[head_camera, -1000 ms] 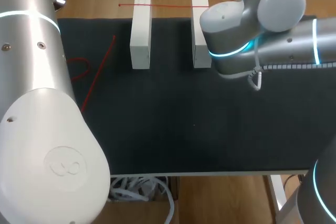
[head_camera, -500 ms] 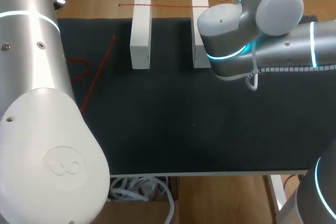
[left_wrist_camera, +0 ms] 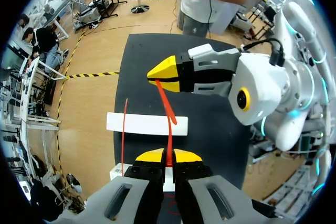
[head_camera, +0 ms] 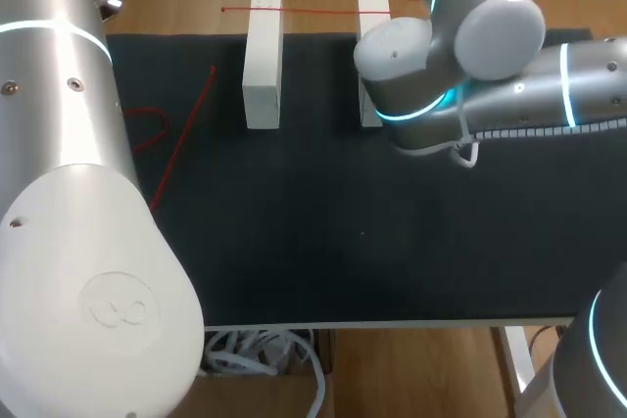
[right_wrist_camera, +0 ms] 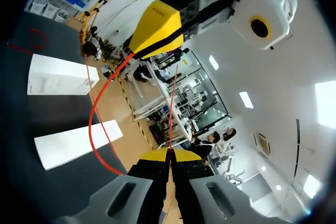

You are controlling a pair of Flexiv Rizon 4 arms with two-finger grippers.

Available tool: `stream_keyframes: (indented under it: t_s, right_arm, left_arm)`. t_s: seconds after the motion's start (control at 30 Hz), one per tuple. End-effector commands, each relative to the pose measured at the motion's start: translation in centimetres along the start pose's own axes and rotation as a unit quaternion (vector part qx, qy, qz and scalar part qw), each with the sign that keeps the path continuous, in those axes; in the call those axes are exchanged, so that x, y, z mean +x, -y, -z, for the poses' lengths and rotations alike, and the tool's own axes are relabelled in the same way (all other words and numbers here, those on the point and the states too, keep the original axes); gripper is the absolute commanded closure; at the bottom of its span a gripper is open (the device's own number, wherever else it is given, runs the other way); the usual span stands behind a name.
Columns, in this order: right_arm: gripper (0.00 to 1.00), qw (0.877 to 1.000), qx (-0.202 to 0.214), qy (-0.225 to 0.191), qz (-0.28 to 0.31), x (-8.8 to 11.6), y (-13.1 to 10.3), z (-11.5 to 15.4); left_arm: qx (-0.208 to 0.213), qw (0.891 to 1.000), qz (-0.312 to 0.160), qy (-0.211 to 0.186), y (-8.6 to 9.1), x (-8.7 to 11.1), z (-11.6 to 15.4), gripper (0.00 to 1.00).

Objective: Grab the tape and strap the tape.

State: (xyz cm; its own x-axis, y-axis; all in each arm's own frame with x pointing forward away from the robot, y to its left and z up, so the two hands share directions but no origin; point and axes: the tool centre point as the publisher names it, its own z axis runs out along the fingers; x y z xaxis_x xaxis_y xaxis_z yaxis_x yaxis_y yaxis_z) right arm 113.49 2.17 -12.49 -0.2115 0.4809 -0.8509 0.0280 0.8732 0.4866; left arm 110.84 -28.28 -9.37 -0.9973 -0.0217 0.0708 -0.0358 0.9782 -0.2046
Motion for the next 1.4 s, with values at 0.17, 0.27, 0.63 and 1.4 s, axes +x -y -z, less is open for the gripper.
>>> stream_keyframes:
  t_s: [0.17,0.27,0.63,1.4]
  right_arm:
    - [1.00,0.999,0.019,0.022,0.015,-0.1,-0.6,0.1]
    - [1.00,0.999,0.028,0.034,0.008,-0.5,-0.5,0.0]
    - [1.00,0.998,0.046,0.048,0.014,-0.7,0.3,0.2]
    - [1.00,0.998,0.031,0.046,-0.021,-0.8,0.3,0.5]
  left_arm:
    - [-0.005,1.000,0.000,-0.004,0.3,-0.3,0.3,1.00]
    - [-0.005,1.000,0.000,-0.004,0.3,-0.3,0.3,1.00]
    - [-0.005,1.000,0.000,-0.004,0.3,-0.3,0.3,1.00]
    - [-0.005,1.000,0.000,-0.004,0.3,-0.3,0.3,1.00]
